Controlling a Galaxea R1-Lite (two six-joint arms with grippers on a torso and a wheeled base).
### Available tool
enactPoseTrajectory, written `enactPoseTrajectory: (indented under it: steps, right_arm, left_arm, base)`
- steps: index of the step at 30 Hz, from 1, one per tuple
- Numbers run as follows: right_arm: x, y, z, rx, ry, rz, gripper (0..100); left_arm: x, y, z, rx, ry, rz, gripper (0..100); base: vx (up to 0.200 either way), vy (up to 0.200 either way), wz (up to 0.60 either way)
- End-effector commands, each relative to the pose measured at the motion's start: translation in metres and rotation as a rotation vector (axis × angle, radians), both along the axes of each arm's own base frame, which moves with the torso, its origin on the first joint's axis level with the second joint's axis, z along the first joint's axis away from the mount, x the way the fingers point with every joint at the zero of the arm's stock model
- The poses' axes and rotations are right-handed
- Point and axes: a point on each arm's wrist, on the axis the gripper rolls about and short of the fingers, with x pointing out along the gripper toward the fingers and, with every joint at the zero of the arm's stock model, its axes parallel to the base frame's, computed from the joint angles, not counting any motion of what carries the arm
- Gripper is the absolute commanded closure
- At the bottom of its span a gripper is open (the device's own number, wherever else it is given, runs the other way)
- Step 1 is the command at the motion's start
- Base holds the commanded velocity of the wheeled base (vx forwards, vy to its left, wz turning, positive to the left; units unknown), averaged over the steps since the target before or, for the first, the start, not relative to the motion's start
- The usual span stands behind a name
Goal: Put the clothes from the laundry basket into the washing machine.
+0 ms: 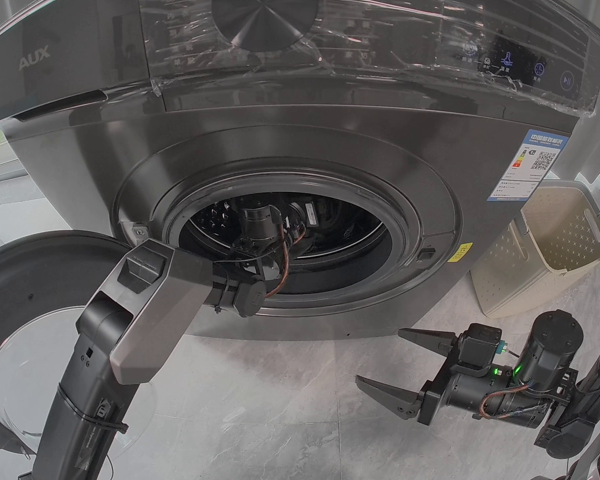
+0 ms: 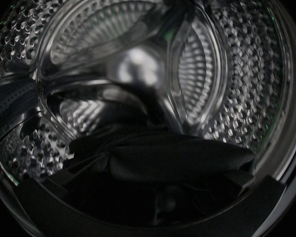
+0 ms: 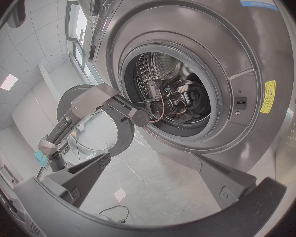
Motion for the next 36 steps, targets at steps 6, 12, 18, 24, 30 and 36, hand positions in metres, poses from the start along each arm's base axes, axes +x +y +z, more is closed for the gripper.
enactPoseTrajectory:
  steps: [6, 12, 18, 24, 30, 36]
  right_arm:
    - [0.000, 0.000, 0.000, 0.000, 0.000, -0.001, 0]
    - [0.000, 0.000, -0.001, -0.001, 0.002, 0.001, 0]
    - [0.001, 0.001, -0.001, -0.001, 0.002, 0.001, 0]
    - [0.001, 0.001, 0.000, 0.001, -0.001, 0.001, 0]
    - [0.001, 0.001, 0.000, 0.002, -0.002, 0.001, 0]
    - [0.001, 0.001, 0.000, 0.002, -0.002, 0.001, 0]
  left_arm:
    - [-0.049, 0.012, -0.018, 0.197, 0.262, -0.078, 0]
    - [-0.040, 0.011, -0.046, 0.232, 0.289, -0.074, 100]
    - [-0.026, 0.004, -0.039, 0.191, 0.226, -0.058, 100]
    - [-0.002, -0.001, -0.012, 0.074, 0.070, -0.020, 100]
    - [0.015, 0.003, -0.014, 0.018, -0.022, 0.009, 100]
    - [0.017, 0.008, -0.010, 0.014, -0.031, 0.026, 100]
  base:
    - [0.000, 0.000, 0.00]
    - [0.000, 0.000, 0.00]
    - [0.000, 0.000, 0.00]
    - [0.000, 0.000, 0.00]
    - [0.000, 0.000, 0.00]
    - [0.000, 0.000, 0.00]
